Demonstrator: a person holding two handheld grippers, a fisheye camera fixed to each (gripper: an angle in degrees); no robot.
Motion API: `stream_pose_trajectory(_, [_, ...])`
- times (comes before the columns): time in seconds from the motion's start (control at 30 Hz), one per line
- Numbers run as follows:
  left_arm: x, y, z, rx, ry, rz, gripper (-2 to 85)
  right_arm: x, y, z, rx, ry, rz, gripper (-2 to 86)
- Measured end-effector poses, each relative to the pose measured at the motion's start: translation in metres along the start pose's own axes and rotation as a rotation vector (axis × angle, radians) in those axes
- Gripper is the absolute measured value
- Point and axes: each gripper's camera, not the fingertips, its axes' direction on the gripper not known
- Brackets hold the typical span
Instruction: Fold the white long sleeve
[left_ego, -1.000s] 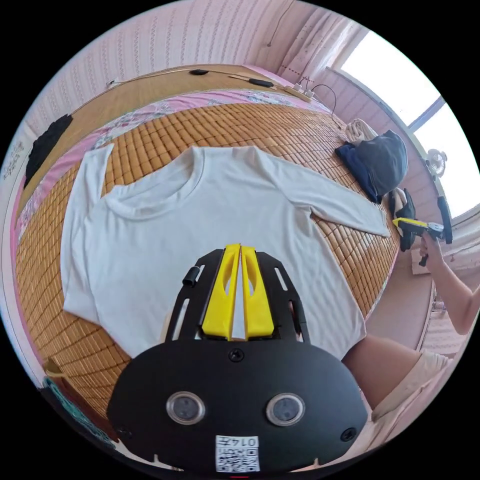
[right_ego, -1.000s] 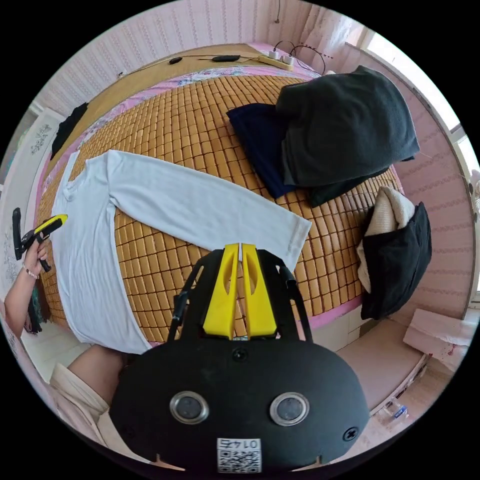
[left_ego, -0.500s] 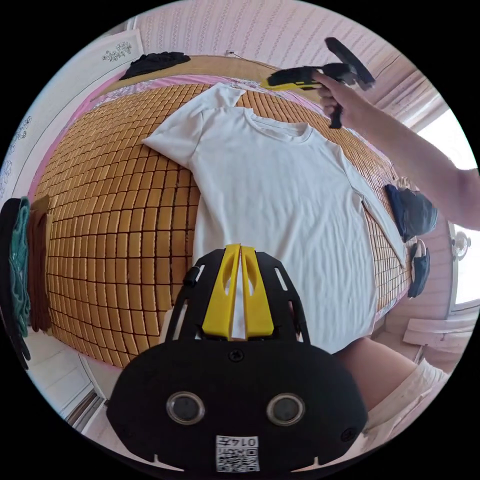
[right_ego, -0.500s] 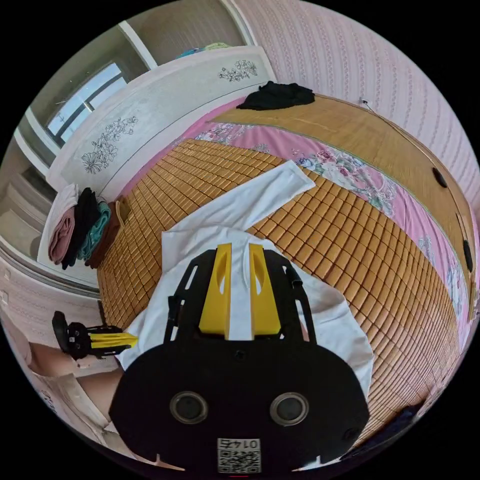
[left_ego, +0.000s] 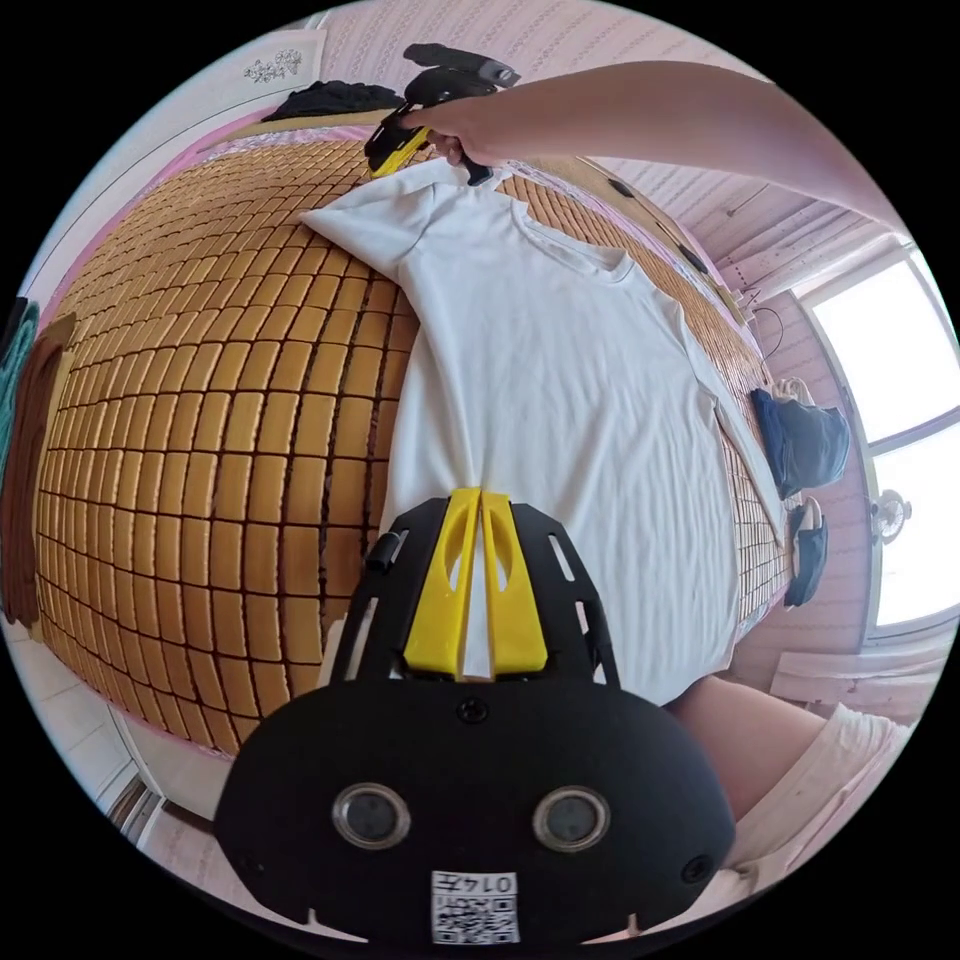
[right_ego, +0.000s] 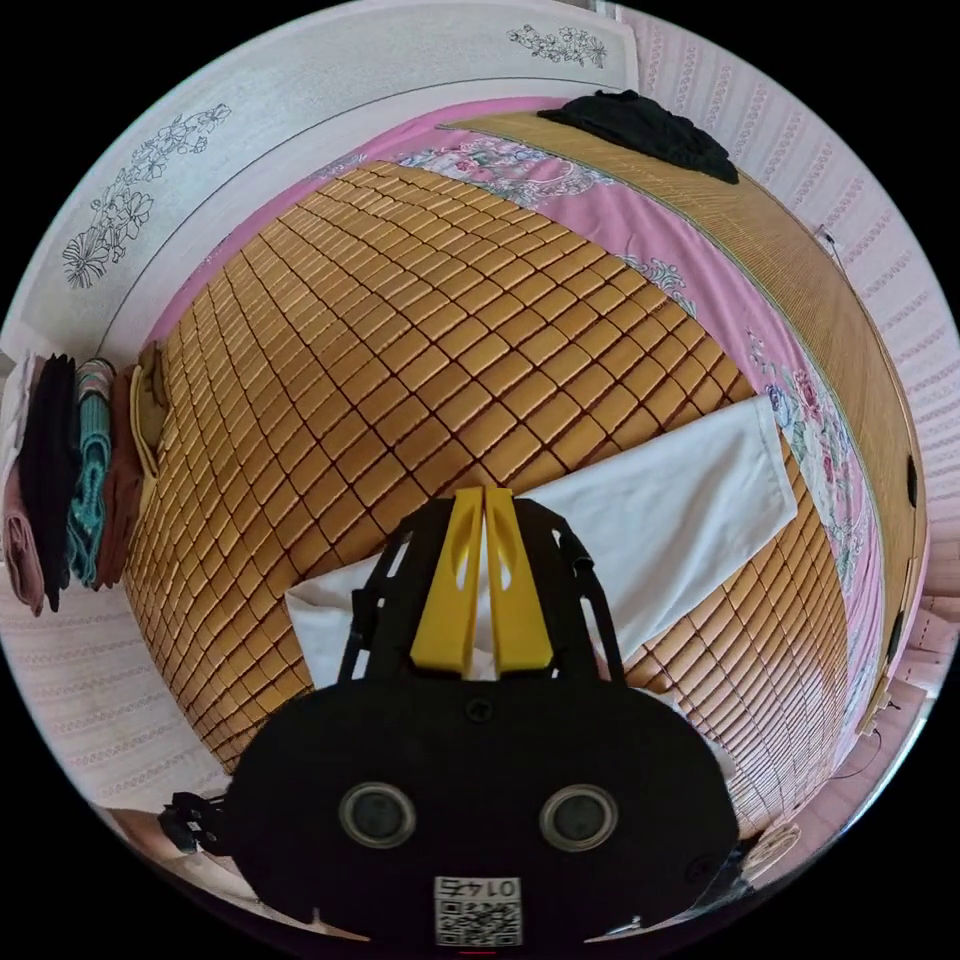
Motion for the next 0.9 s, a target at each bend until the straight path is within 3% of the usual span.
stream_pose_trajectory(0.1, [-0.007,0.015,-0.018,0.024,0.015,0.0,-1.0,-0.028,-0.002,-0.051,0.122,-0.171,-0.163,-0.1])
stream_pose_trajectory(0.17, [-0.013,0.025,-0.03,0.034,0.029,-0.001,-1.0,-0.044,-0.003,-0.078,0.151,-0.111,-0.19,0.1])
stream_pose_trajectory(0.23, [-0.017,0.035,-0.04,0.042,0.025,-0.004,-1.0,-0.052,-0.014,-0.086,0.132,0.082,-0.129,0.8])
stream_pose_trajectory(0.3, [-0.021,0.043,-0.049,0.054,0.021,-0.015,-1.0,-0.05,-0.025,-0.074,0.076,0.178,-0.075,5.8])
stream_pose_trajectory(0.4, [-0.022,0.05,-0.05,0.026,-0.004,-0.002,-1.0,-0.038,-0.043,-0.047,-0.086,0.094,-0.005,9.8])
stream_pose_trajectory(0.53, [-0.021,0.062,-0.049,-0.002,-0.008,0.003,-1.0,-0.041,-0.046,-0.057,-0.011,0.112,0.068,1.5])
stream_pose_trajectory(0.67, [-0.025,0.075,-0.06,0.023,-0.01,0.003,-1.0,-0.048,-0.056,-0.066,-0.025,0.13,0.03,-0.3])
stream_pose_trajectory(0.77, [-0.03,0.082,-0.068,0.018,0.007,0.007,-1.0,-0.059,-0.058,-0.097,0.047,0.009,-0.057,-0.4])
stream_pose_trajectory(0.9, [-0.032,0.095,-0.094,0.055,0.023,0.014,-1.0,-0.111,-0.037,-0.187,0.204,-0.485,-0.545,0.0])
